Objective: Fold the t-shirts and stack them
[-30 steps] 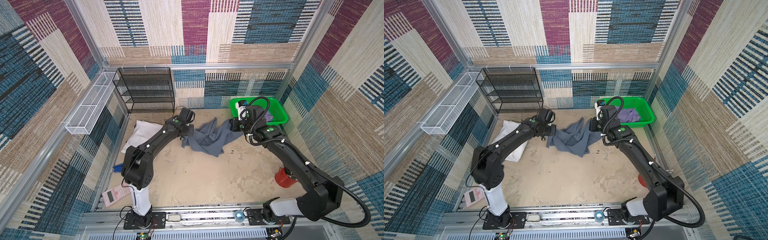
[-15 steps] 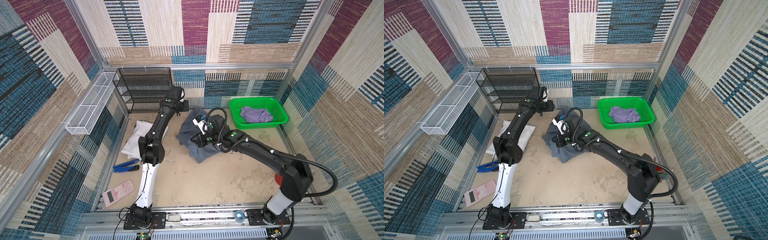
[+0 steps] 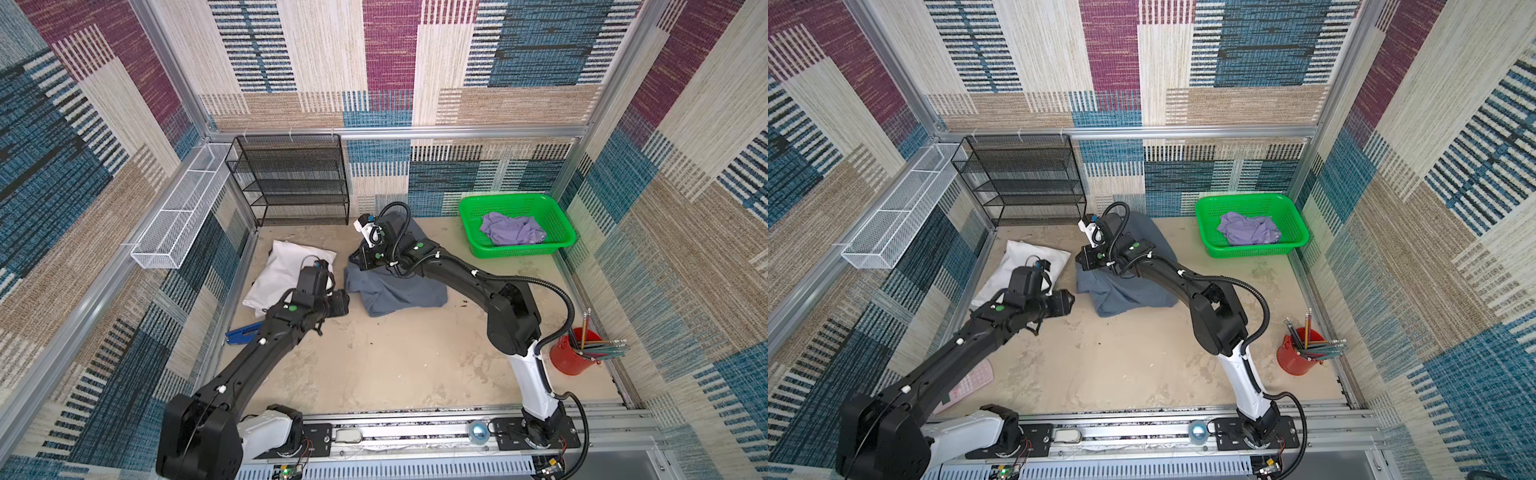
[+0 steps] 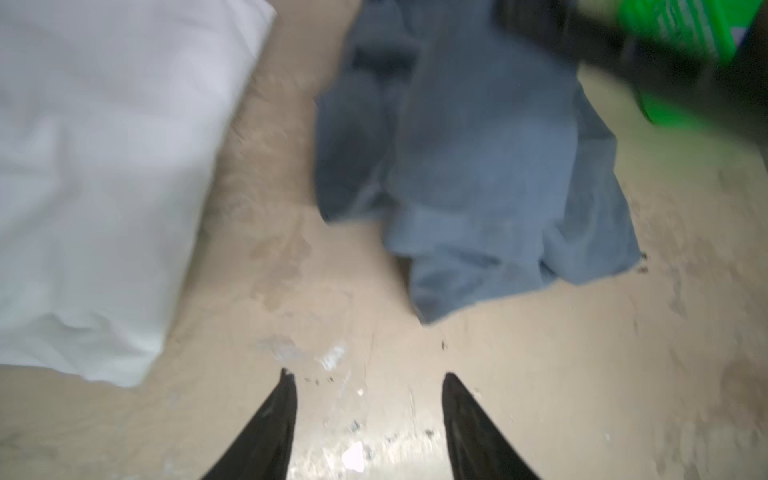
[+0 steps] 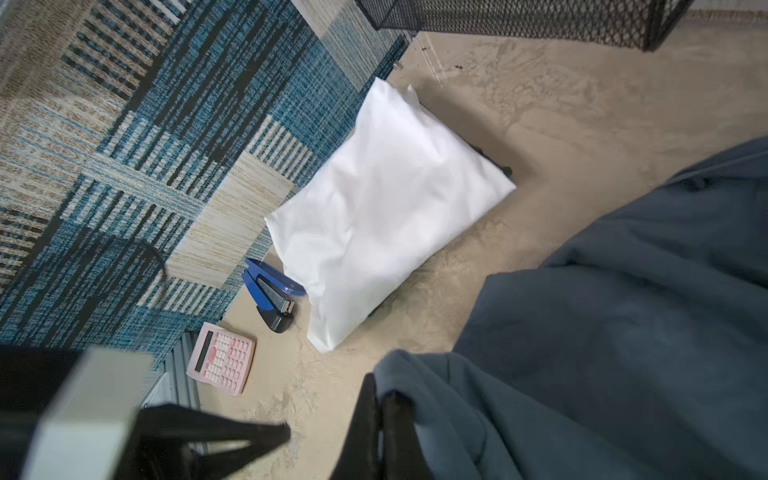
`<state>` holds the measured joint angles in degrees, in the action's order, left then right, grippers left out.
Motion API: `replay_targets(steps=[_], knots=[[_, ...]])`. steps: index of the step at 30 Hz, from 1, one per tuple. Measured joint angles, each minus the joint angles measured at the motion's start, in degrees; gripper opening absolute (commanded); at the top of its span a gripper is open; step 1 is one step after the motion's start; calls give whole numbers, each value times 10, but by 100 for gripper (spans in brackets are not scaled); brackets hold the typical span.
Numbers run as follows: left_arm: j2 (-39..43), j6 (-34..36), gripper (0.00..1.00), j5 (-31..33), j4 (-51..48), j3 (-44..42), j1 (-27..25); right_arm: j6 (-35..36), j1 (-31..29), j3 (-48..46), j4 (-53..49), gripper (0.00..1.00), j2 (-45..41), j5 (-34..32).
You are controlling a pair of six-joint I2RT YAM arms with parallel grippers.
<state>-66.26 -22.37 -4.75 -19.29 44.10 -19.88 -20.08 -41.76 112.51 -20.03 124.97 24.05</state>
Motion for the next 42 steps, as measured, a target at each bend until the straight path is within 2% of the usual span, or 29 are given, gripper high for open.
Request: replay_targets(steps=[3, 6, 16, 18, 23, 24, 25, 29, 30, 31, 32, 35, 42], knots=[[9, -2, 59, -36, 86, -49, -25, 3, -1, -9, -5, 0, -17, 4], [-12, -6, 59, -37, 155, -74, -31, 7, -2, -13, -9, 0, -40, 9], [-122, 6, 61, -46, 296, -56, -35, 11, -4, 4, -20, 0, -89, 9], [-139, 14, 51, -44, 311, -44, -35, 13, -5, 9, -24, 0, -93, 8], [-148, 33, 9, -4, 340, -33, -39, 17, -5, 0, -39, 0, -134, -6], [-148, 38, 3, 4, 340, -28, -39, 18, -5, -6, -38, 0, -145, -11], [-147, 42, 0, 9, 341, -22, -39, 20, -5, -13, -38, 0, -157, -17], [-126, 53, 0, 18, 348, -11, -41, 21, -5, -49, -39, 0, -212, -49], [-117, 57, 5, 18, 349, -10, -42, 22, -5, -60, -41, 0, -227, -59], [-109, 59, 18, 17, 348, -8, -42, 24, -5, -72, -43, 0, -245, -71], [-99, 62, 27, 15, 348, -4, -42, 24, -5, -81, -44, 0, -262, -82], [-71, 75, 44, 0, 339, 4, -43, 30, -2, -95, -47, 0, -306, -117], [-73, 93, 52, -57, 336, 7, -45, 37, 1, -82, -65, 0, -355, -147]])
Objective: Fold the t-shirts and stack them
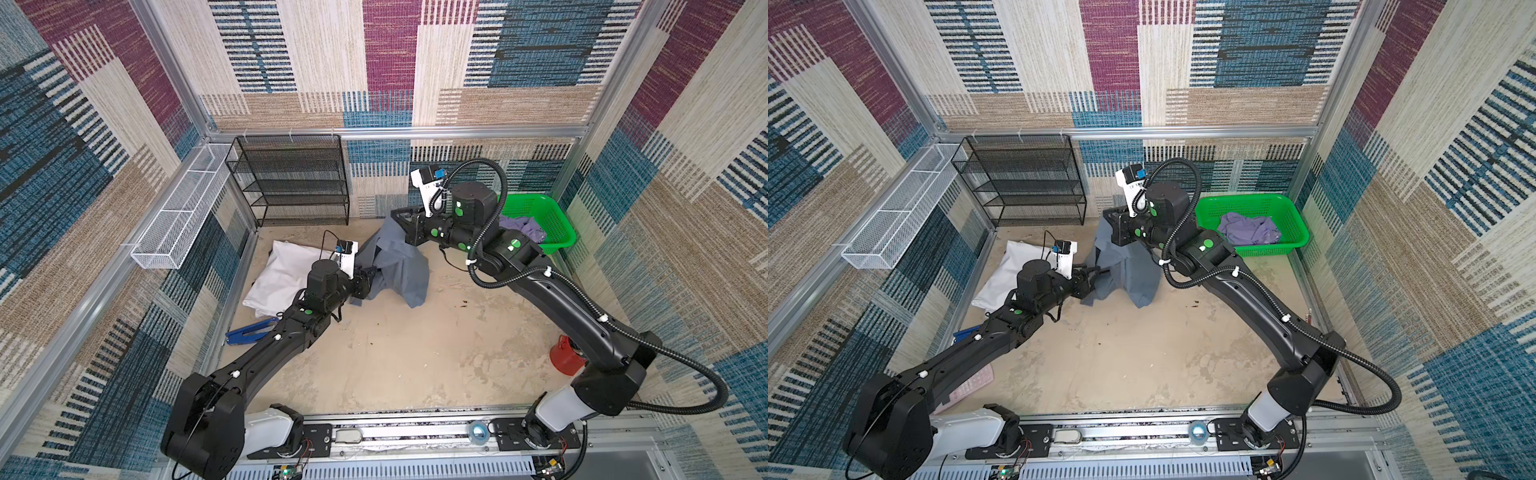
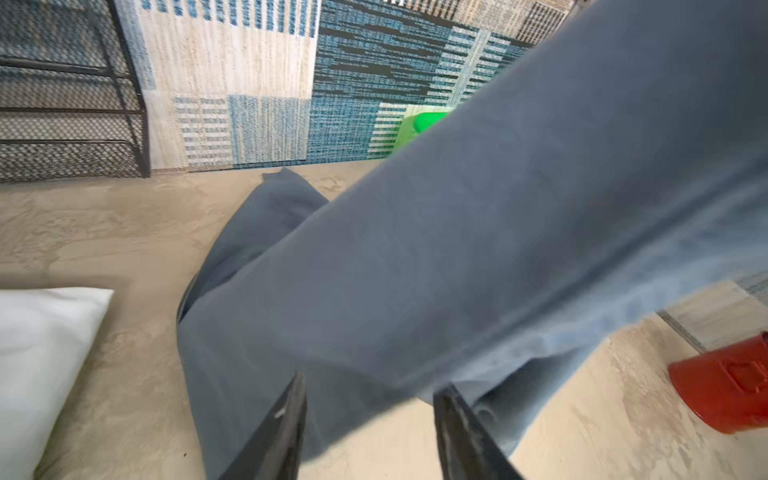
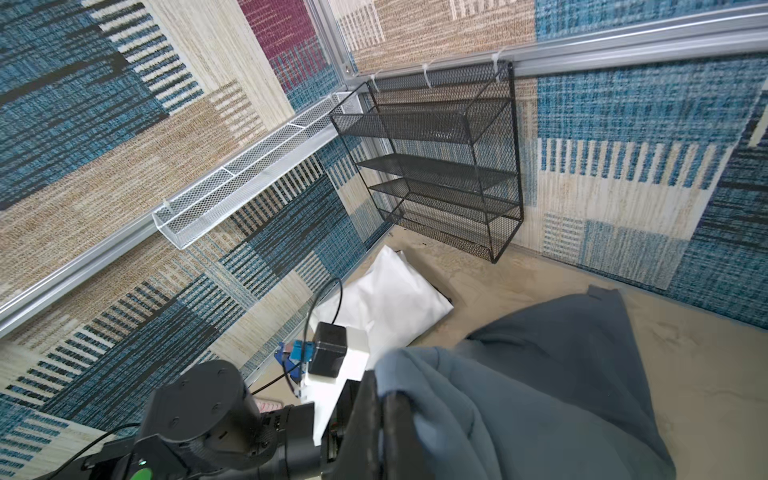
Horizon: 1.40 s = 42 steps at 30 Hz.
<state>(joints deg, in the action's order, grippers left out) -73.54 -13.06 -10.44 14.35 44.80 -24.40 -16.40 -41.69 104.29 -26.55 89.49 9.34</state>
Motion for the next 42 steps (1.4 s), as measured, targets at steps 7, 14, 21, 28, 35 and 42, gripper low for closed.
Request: replay_targets(steps=[7, 14, 21, 28, 35, 42], knots=[[-72, 2, 38, -81, 42, 33, -30, -7, -1, -8, -12, 0, -20, 12], [-162, 4, 4, -78, 47, 154, -40, -16, -11, 9, -39, 0, -48, 16], [-302, -24, 8, -179, 58, 367, -41, -16, -46, 24, -51, 0, -52, 12], [-370, -212, 35, -356, 264, 418, -1, -13, -68, 160, -55, 0, 66, 34], [-348, -243, 49, -227, 87, 317, 118, -8, 9, 332, -57, 0, 257, 37], [-256, -164, 50, -98, -115, 226, 115, -34, 111, 494, -61, 0, 450, 115]])
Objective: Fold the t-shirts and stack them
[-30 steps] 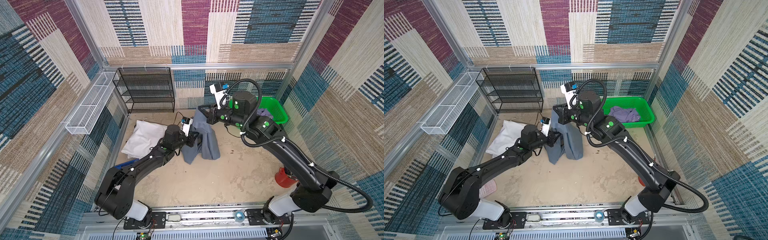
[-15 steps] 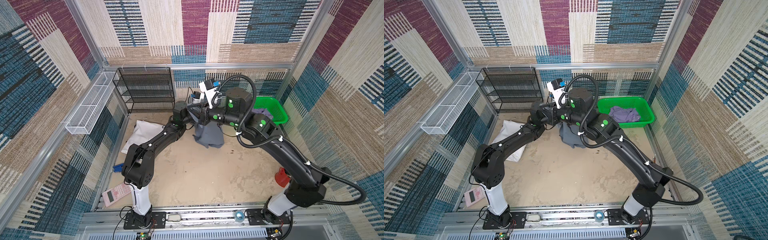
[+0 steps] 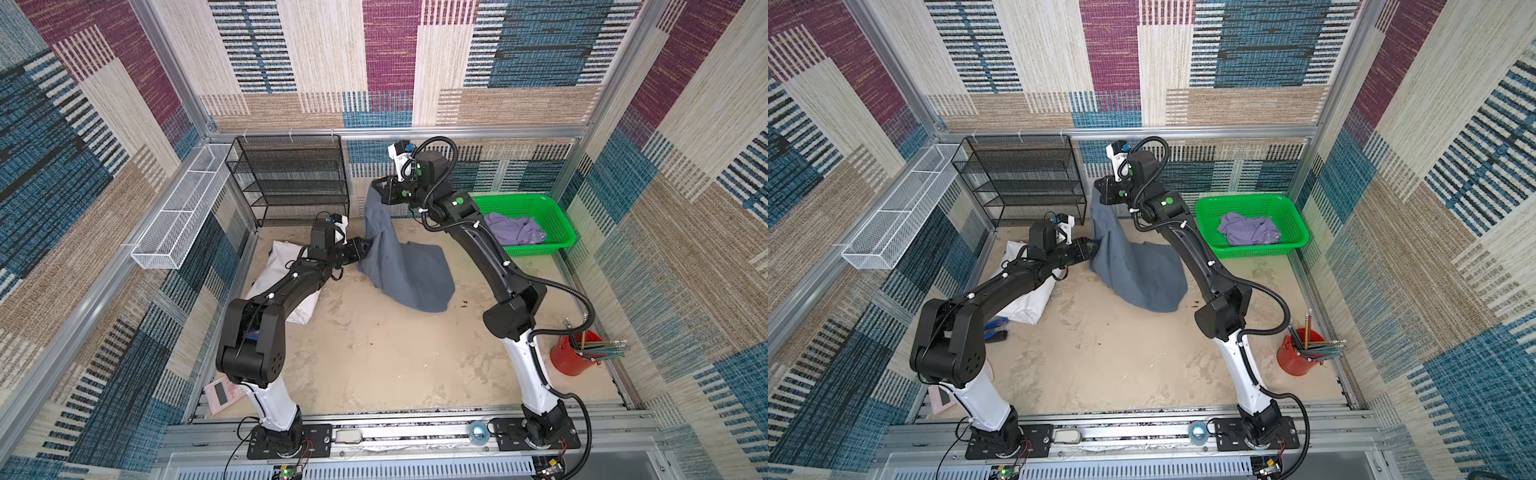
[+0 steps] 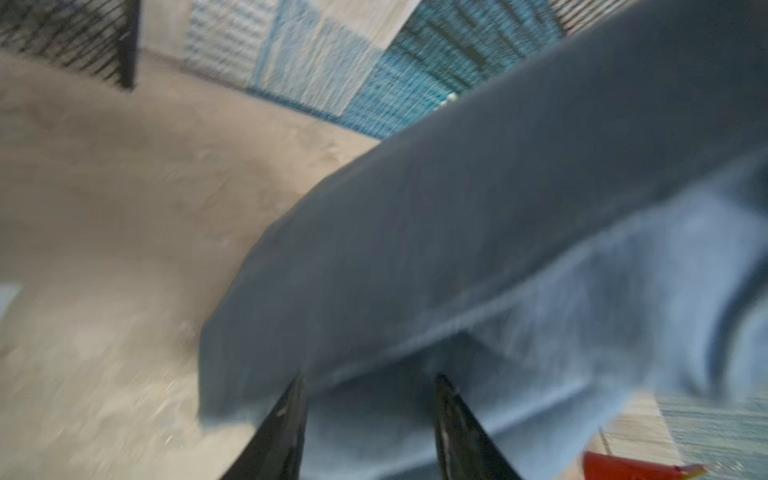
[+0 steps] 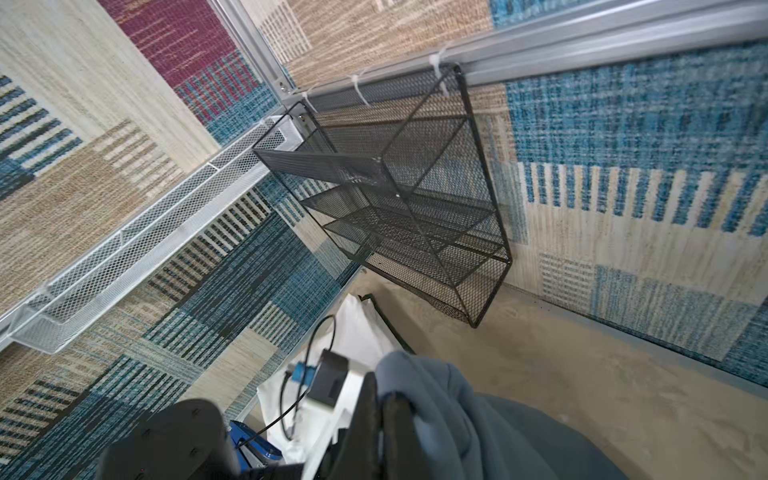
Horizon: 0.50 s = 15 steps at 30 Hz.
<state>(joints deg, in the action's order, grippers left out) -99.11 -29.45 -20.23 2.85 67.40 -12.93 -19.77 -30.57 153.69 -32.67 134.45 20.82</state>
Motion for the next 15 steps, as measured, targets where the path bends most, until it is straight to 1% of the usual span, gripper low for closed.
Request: replay_targets(steps=[2, 4, 8, 10, 12, 15], knots=[[23, 8, 50, 27, -32, -44, -9, -15, 19, -40, 39, 0, 5, 35], [47, 12, 50, 40, -52, -85, -30, -27, 30, -70, 63, 0, 11, 59], [103, 27, 49, 56, -64, -134, -68, -33, 32, -77, 80, 0, 36, 108], [143, 34, 49, 64, -50, -156, -76, -33, 29, -79, 80, 0, 38, 127], [183, 38, 49, 61, -12, -184, -80, -33, 24, -95, 83, 0, 31, 139], [216, 37, 47, 49, 42, -196, -80, -24, 16, -130, 84, 0, 8, 145]])
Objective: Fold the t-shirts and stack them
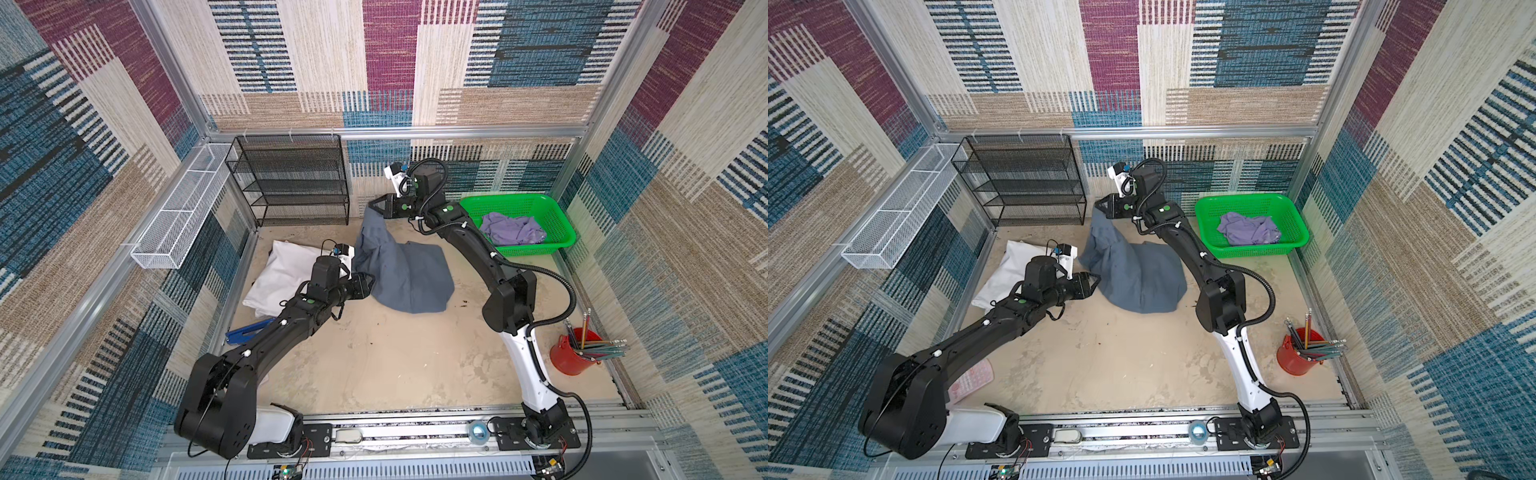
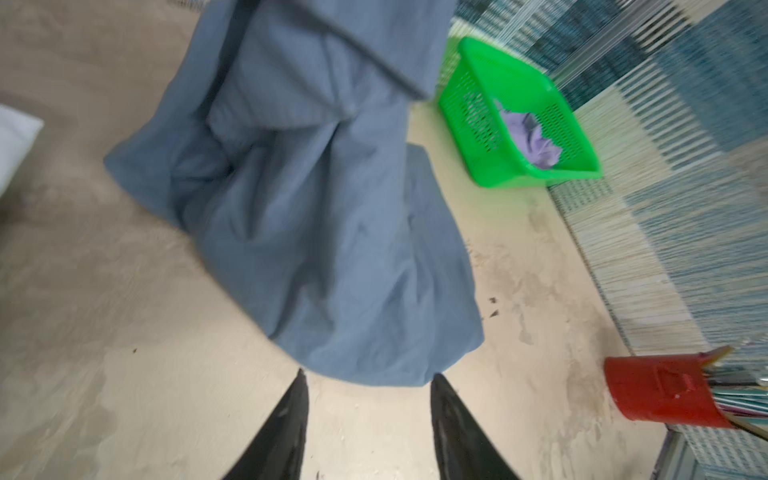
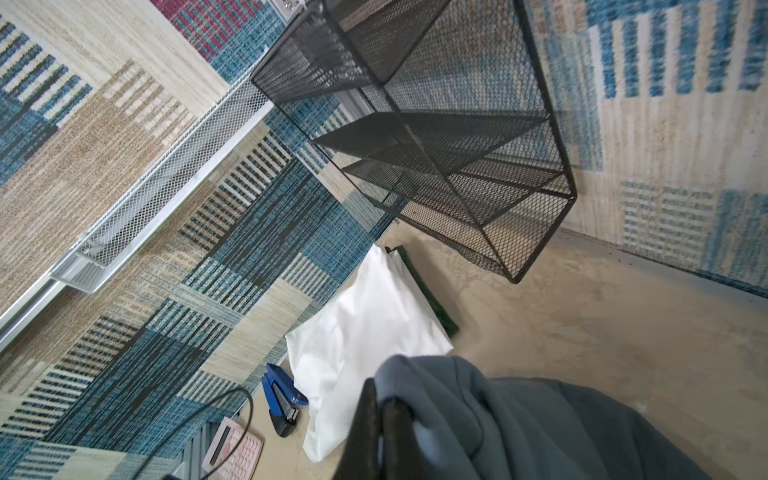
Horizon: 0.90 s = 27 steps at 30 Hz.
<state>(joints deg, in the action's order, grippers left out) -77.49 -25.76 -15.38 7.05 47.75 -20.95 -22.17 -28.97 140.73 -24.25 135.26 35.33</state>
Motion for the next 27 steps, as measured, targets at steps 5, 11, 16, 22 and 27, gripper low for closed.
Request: replay_targets(steps=[5, 11, 16, 22, 27], knots=[[5, -3, 43, 0, 59, 39, 6, 11, -12, -48, 2, 0, -40, 1], [-47, -41, 37, -24, 133, 55, 52, 17, -26, -72, 0, 0, -65, 0], [-73, -69, 36, -49, 173, 54, 54, 21, -33, -73, 0, 0, -77, 0], [-97, -104, 38, -58, 210, 55, 56, 24, -35, -73, -1, 0, -82, 0], [-117, -122, 25, -58, 234, 59, 57, 28, -39, -73, -5, 0, -87, 0]])
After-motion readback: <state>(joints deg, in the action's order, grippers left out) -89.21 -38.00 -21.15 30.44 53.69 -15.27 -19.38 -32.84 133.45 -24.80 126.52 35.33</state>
